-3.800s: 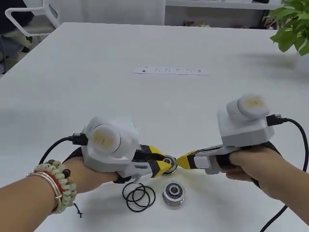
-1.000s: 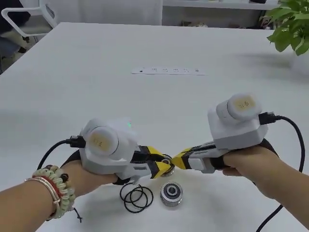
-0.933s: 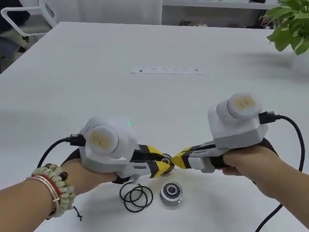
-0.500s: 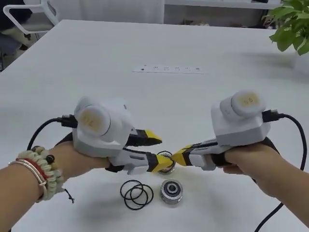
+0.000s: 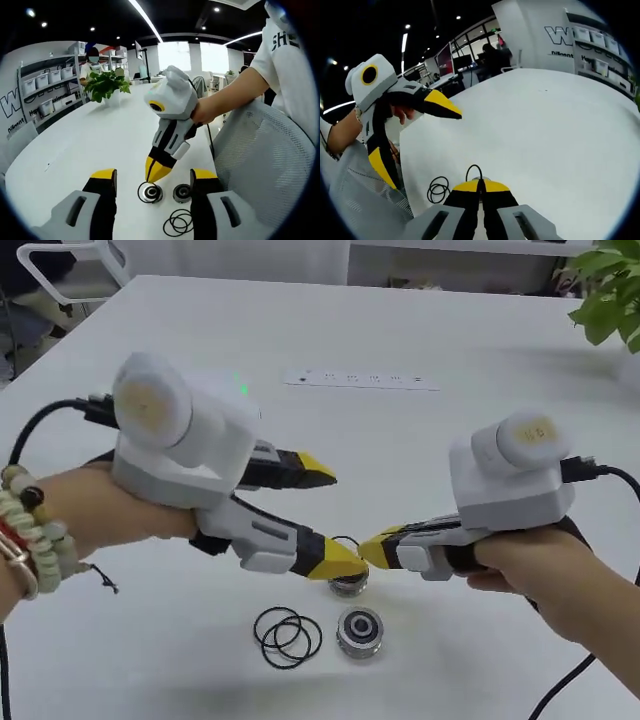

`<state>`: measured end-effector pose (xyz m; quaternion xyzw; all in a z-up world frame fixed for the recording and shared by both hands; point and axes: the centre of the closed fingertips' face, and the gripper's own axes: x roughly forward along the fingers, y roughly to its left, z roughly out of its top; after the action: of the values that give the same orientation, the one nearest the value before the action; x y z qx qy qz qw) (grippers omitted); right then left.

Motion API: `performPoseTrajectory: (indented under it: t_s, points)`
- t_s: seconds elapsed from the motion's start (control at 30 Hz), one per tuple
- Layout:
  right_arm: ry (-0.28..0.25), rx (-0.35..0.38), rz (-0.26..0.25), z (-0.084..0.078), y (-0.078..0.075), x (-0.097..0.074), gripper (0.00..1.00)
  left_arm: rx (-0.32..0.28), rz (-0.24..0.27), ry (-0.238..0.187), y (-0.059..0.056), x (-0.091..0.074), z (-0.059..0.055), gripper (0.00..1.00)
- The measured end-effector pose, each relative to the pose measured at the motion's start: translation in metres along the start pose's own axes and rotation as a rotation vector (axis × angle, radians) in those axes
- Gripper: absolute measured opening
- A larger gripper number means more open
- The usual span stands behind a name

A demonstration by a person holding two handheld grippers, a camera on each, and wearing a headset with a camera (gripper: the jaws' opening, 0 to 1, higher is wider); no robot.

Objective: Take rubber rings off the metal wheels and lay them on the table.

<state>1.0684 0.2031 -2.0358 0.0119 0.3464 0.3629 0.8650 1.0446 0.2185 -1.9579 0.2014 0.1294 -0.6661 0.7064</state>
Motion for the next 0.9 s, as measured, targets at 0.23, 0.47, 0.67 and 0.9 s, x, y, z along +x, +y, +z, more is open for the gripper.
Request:
performPoseTrajectory:
  t_s: [0.23,0.47,0.67,0.9]
  points:
    - [-0.028,0.008,0.009,0.006,0.004,-0.004,0.0,0.047,0.014,-0.001,-0.008,-0.028,0.013,0.63]
    - [-0.05,0.009,0.026,0.012,0.008,-0.007,0.0,0.047,0.028,-0.01,-0.022,-0.051,0.015,0.7]
    - [-0.062,0.019,0.048,0.015,0.014,-0.009,0.0,0.028,0.063,-0.017,-0.033,-0.061,0.014,0.72]
    - [-0.062,0.02,0.069,0.015,0.018,-0.009,0.0,-0.027,0.109,-0.021,-0.043,-0.074,0.005,0.76]
